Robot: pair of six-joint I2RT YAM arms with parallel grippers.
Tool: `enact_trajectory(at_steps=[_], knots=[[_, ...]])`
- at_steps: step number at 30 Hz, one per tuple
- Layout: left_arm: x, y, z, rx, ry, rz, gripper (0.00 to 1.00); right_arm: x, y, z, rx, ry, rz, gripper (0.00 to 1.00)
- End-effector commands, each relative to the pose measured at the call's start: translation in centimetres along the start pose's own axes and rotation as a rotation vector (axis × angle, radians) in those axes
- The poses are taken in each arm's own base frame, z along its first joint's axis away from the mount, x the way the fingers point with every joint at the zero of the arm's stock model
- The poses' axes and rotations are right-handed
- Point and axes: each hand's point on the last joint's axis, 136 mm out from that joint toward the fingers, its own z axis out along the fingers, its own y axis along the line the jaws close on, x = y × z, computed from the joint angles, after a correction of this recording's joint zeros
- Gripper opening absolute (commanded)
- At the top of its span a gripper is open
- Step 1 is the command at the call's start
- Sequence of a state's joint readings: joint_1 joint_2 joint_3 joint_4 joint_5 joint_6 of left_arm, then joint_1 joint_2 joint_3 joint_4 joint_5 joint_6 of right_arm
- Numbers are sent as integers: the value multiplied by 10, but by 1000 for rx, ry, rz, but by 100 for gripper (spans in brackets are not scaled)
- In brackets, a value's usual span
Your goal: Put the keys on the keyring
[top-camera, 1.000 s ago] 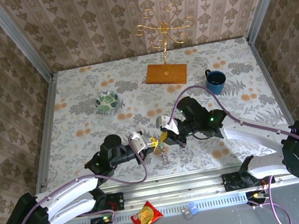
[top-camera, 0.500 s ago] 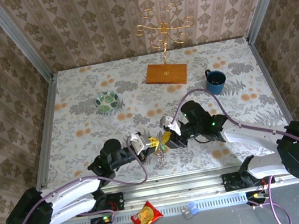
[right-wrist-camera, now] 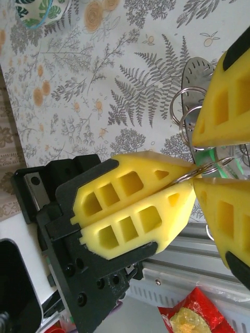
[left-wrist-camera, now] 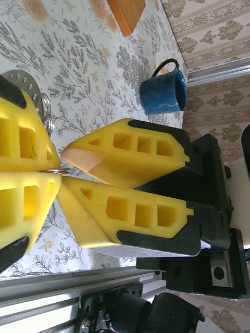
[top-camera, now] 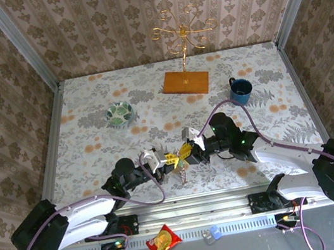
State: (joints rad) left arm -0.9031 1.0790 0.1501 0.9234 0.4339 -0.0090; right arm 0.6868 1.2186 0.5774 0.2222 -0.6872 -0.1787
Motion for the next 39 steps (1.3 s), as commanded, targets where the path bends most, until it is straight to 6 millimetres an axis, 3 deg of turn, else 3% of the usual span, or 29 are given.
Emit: enact_trajectory(at_steps=[1, 18, 27, 35, 39], knots=[[-20, -8, -2, 41, -92, -2, 0, -2, 4, 3, -40, -25, -9, 22], [-23, -11, -2, 64, -109, 1, 0, 5, 8, 8, -90, -5, -25, 18], [-22, -12, -1, 72, -101, 6, 0, 10, 6, 1, -38, -23, -22, 25], [-23, -15, -1, 89, -103, -4, 0, -2, 7, 4, -67, -51, -26, 25], [-25, -16, -1, 95, -113, 0, 0, -3, 7, 7, -85, -56, -24, 19]])
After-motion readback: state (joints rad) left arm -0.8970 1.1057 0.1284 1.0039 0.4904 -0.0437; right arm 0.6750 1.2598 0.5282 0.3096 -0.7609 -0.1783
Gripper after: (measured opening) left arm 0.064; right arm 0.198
